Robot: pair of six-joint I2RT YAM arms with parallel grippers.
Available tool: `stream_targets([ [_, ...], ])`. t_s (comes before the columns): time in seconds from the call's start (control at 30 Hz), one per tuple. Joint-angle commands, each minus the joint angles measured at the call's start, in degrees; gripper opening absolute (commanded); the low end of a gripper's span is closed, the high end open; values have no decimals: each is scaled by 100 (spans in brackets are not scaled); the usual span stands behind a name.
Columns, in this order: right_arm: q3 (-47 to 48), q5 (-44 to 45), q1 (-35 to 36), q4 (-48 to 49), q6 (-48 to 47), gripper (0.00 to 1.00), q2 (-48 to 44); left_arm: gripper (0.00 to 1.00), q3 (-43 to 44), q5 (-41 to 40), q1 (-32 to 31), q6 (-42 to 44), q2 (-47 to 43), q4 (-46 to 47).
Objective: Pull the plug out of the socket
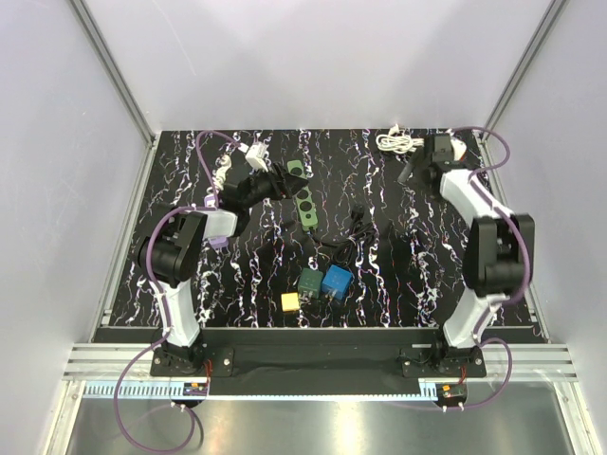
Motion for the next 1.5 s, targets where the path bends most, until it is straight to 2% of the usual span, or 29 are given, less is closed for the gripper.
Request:
stream_targets([
  [0.0,728,-182,-725,494,-31,100,729,73,141,372,75,-55,97,654],
  [0.13,1728,-218,-1096,530,-653,100,1738,73,220,530,110,-240,246,804],
  [0.33,2653,-551,-1580,328,-1313,100,2601,74,299,653,110,-407,396,971],
  [0.53,3067,-736,-1633,38,-1929,100,3155,73,317,680,110,-478,466,1041],
  [0.8,3217,-535,-1633,-103,-2202,100,3455,74,343,724,110,-575,545,1121],
  [1.17,2989,-1018,-1572,-314,-1693,72,3131,73,352,706,110,-583,580,1112],
  [1.27,2769,-948,-1423,-305,-1588,56,2823,73,369,715,110,-583,589,1086],
  [1.3,2655,-939,-1361,-297,-1570,44,2692,73,369,724,110,-583,589,1085],
  [1.33,2602,-930,-1317,-314,-1500,37,2630,73,369,715,110,-592,607,1094],
  [1.47,2067,-886,-1001,-297,-1376,28,2217,73,387,741,110,-618,633,1112],
])
